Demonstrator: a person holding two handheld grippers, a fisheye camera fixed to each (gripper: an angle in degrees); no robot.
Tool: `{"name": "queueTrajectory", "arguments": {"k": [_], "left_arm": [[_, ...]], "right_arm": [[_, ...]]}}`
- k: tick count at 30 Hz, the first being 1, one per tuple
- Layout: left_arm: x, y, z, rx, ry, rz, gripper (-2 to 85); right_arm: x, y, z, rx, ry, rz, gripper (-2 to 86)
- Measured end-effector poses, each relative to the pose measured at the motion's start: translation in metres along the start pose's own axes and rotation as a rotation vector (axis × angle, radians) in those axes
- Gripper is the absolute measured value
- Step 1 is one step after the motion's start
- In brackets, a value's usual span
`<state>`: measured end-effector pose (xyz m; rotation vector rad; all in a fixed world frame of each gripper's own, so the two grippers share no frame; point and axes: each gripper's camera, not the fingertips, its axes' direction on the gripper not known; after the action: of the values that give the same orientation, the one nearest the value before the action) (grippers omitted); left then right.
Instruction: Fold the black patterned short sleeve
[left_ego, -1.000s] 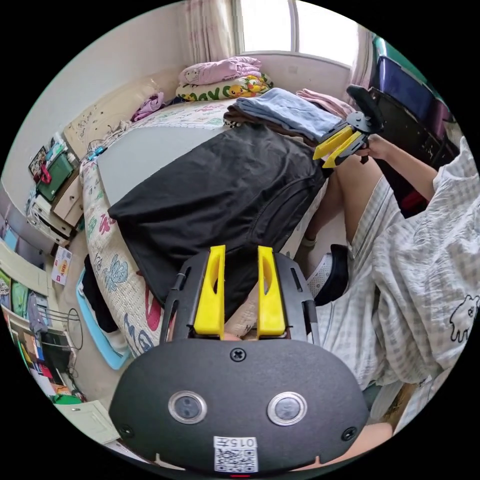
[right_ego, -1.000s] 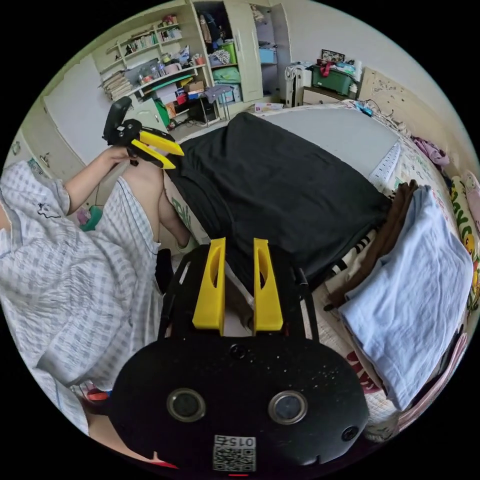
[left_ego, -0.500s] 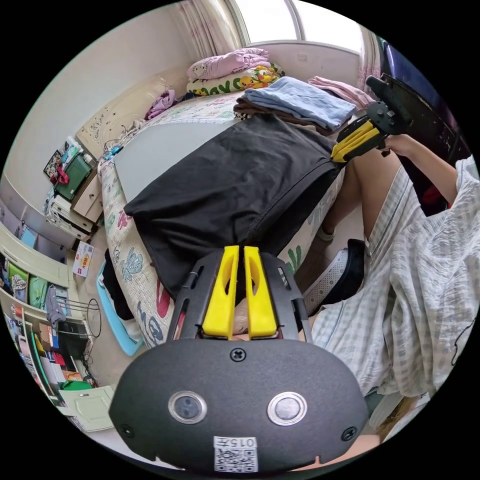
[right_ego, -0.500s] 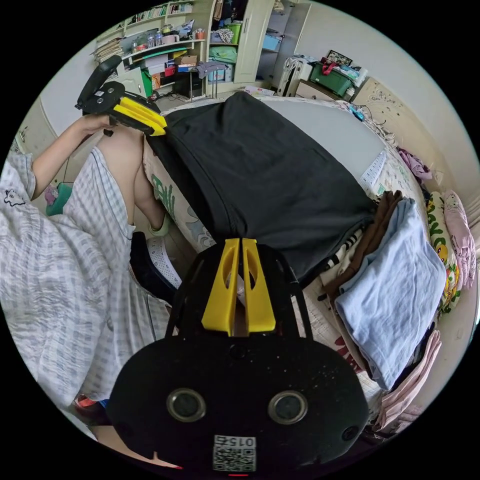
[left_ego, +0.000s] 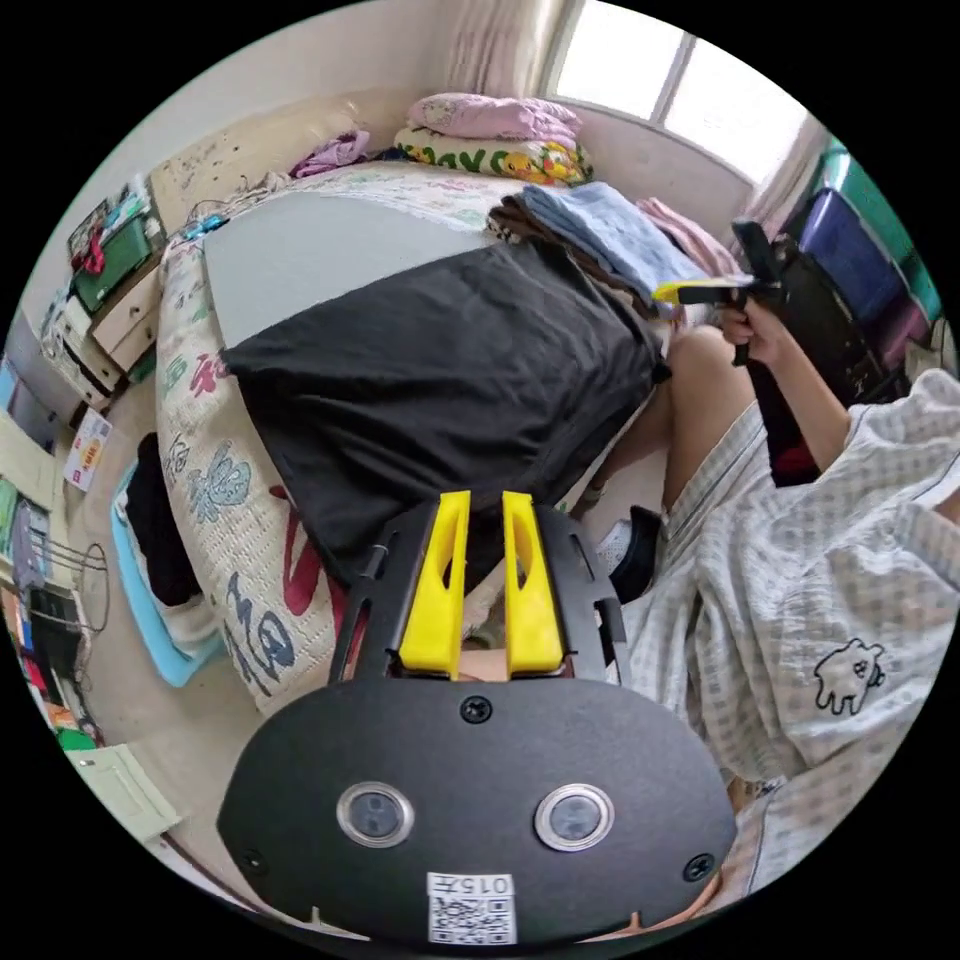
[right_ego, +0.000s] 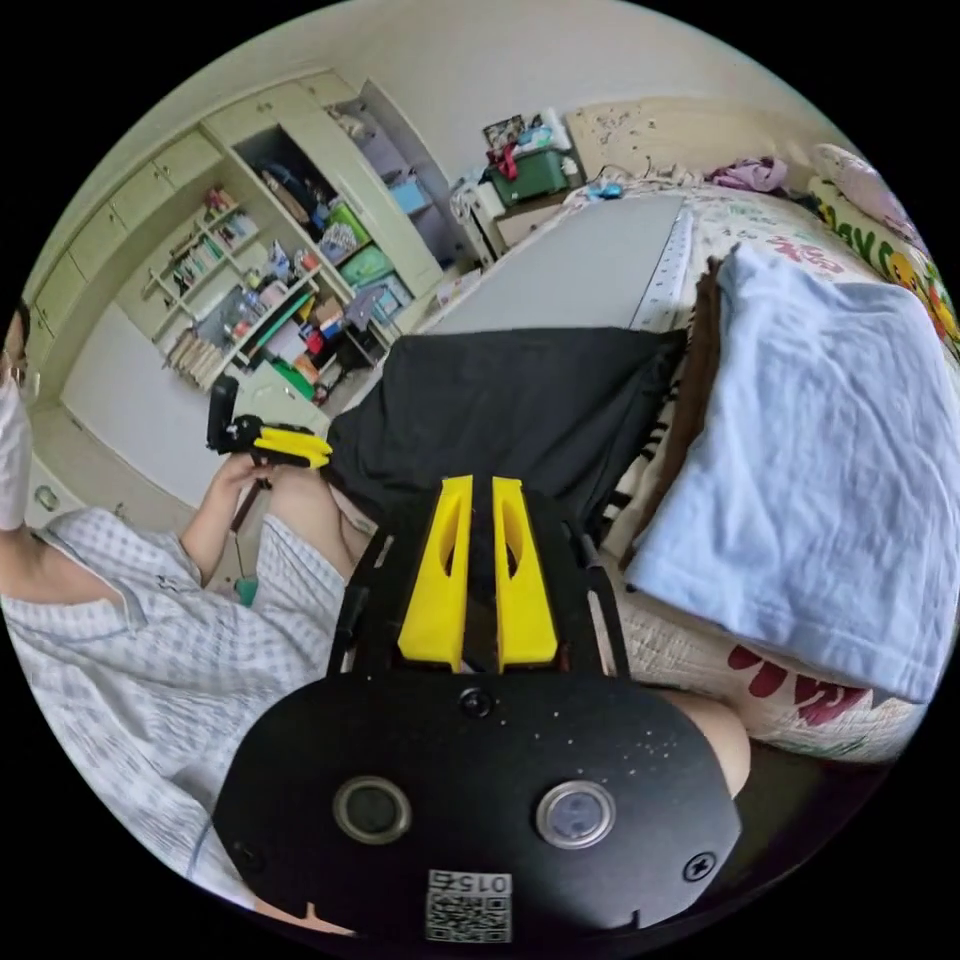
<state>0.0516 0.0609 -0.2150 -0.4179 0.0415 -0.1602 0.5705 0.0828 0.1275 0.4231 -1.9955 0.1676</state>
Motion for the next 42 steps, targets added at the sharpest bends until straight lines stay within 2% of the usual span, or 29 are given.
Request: {"name": "queueTrajectory", "arguments": {"k": [2,5,9,13,19,21,23,26,33,37,39,42], "left_arm": [[-0.052,-0.002,-0.027,0.186,0.013,-0.149,7.8],[-0.119,-0.013,-0.036,0.313,-0.007,-0.353,10.6],[-0.185,-0.038,-0.014,0.301,0.003,-0.526,14.1],[-0.235,-0.059,0.024,0.251,0.097,-0.638,14.0],[-0.251,-0.066,0.046,0.170,0.028,-0.593,7.5],[-0.252,-0.059,0.042,0.187,0.025,-0.585,5.6],[-0.254,-0.043,0.028,0.279,0.061,-0.588,2.6],[-0.255,-0.035,0.011,0.313,0.041,-0.566,1.3],[-0.257,-0.042,-0.010,0.343,-0.081,-0.547,0.7],[-0.257,-0.046,0.010,0.247,-0.191,-0.577,1.3],[-0.249,-0.043,0.019,0.199,-0.229,-0.585,2.4],[-0.218,-0.026,0.006,0.215,-0.350,-0.552,5.9]], "right_arm": [[0.019,-0.030,-0.007,0.036,0.058,0.013,6.0],[0.055,-0.085,0.010,0.015,0.098,0.068,8.1],[0.113,-0.153,0.058,-0.039,0.141,0.199,10.6],[0.150,-0.195,0.109,-0.122,0.160,0.265,11.0],[0.174,-0.218,0.153,-0.193,0.252,0.285,4.8],[0.167,-0.219,0.159,-0.190,0.303,0.236,1.0],[0.159,-0.220,0.156,-0.156,0.337,0.197,0.2],[0.154,-0.224,0.151,-0.111,0.357,0.154,-0.1],[0.153,-0.253,0.178,-0.072,0.365,0.128,-0.1],[0.159,-0.253,0.210,-0.088,0.378,0.112,0.1],[0.161,-0.233,0.214,-0.105,0.423,0.133,1.2],[0.132,-0.181,0.183,-0.058,0.337,0.018,4.2]]}}
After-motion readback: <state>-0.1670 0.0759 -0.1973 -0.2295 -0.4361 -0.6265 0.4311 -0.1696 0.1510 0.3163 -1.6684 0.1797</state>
